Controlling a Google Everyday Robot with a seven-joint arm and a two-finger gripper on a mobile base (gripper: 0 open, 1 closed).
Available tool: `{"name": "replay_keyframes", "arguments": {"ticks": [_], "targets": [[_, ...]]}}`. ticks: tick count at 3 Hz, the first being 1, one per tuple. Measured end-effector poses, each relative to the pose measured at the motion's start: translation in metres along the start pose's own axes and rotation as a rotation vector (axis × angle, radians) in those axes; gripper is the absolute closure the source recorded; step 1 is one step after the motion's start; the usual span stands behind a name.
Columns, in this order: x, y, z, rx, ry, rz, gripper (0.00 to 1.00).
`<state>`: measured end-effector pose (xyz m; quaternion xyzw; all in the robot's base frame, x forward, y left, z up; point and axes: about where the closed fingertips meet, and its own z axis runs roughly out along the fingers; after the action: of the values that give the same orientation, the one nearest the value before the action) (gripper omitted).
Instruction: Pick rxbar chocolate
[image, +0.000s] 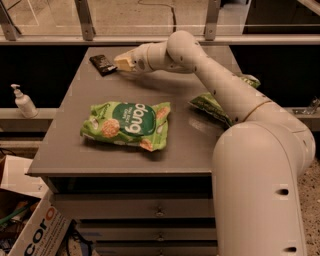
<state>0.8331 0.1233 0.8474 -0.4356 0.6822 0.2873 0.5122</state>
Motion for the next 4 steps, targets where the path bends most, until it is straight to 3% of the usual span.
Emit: {"name": "replay_keyframes", "arguments": {"ticks": [2,3,4], "targets": [[0.000,-0.006,0.013,0.001,0.025,-0.008,0.12],[0.006,-0.006,0.035,-0.006,0.044,0.003,0.00],[0.004,-0.002,0.046,-0.018,0.048,0.001,0.00]]}}
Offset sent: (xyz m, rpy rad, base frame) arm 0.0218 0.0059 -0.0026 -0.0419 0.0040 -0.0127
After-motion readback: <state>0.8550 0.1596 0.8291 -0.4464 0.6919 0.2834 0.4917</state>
